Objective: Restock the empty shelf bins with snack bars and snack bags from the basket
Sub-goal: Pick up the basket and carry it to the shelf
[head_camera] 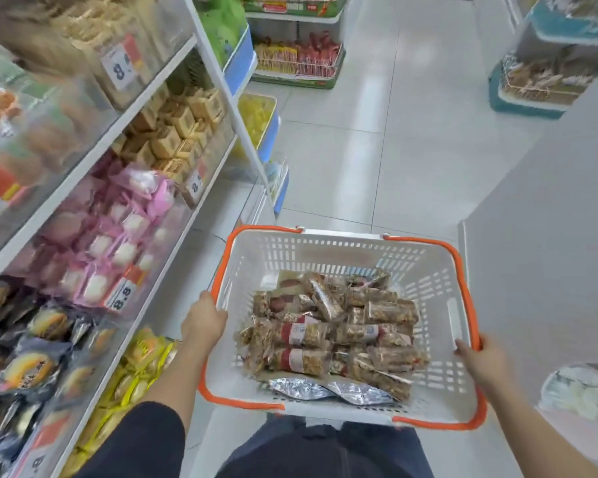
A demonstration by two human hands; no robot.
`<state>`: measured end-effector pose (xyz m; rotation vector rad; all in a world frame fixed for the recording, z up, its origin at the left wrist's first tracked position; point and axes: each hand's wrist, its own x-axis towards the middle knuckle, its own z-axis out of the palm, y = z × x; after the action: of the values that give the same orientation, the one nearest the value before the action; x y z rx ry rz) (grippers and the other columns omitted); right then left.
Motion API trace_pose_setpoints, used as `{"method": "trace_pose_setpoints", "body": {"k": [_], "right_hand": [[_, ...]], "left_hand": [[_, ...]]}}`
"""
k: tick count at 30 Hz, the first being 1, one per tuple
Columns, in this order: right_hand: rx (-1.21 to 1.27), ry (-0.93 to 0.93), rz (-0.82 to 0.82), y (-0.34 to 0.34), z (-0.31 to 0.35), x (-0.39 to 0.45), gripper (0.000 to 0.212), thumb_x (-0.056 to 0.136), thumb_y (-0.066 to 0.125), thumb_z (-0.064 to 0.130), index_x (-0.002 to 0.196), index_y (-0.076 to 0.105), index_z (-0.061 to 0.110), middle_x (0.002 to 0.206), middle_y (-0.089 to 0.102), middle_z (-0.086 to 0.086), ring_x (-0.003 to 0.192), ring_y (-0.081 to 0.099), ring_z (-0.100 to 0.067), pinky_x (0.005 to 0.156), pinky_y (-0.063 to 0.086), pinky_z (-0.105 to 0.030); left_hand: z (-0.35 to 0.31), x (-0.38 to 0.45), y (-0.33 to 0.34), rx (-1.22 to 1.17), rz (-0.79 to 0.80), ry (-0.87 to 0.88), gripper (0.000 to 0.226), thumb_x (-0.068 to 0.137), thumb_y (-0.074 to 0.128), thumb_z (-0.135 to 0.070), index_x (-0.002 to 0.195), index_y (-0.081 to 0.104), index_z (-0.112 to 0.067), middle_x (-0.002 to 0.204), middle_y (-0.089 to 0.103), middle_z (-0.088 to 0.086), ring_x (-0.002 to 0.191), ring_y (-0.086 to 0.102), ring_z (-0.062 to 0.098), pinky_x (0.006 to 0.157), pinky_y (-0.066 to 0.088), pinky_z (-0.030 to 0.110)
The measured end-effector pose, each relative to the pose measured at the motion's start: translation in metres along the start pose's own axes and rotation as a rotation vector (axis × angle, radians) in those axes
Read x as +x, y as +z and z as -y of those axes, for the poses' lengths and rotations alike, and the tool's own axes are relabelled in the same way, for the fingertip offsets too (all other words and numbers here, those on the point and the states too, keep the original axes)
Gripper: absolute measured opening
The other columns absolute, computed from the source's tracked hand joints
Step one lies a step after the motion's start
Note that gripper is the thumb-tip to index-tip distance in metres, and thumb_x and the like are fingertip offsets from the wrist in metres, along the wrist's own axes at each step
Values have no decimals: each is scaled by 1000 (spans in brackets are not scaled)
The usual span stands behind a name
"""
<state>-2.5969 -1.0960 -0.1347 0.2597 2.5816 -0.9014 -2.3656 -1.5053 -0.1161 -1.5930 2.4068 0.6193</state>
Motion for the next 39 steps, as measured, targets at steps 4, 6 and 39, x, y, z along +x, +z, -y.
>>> {"method": "trace_pose_setpoints", "body": {"k": [4, 6, 39], "right_hand": [[-78, -17, 97, -4, 34, 71, 16, 85, 65, 16, 85, 63, 0, 74, 66, -16, 69, 59, -32, 63, 41, -35], [-141, -62, 165, -11, 58, 106, 18, 84, 67, 18, 86, 63, 1, 77, 67, -18, 68, 60, -32, 59, 41, -34], [-636, -475, 766, 216, 383, 255, 24, 87, 63, 14, 103, 52, 0, 87, 58, -15, 85, 56, -33, 77, 46, -41]], "left_hand": [[-28, 14, 17, -163, -24, -116, 31, 81, 66, -27, 98, 52, -6, 102, 62, 21, 98, 59, 38, 78, 45, 40], [-34, 1, 36, -379, -97, -282, 33, 73, 68, -20, 100, 59, -2, 101, 63, 22, 96, 60, 39, 80, 47, 41], [-93, -23, 124, -1600, -438, -1298, 52, 72, 79, -4, 117, 54, -7, 114, 53, 0, 109, 52, 23, 95, 41, 39]]}}
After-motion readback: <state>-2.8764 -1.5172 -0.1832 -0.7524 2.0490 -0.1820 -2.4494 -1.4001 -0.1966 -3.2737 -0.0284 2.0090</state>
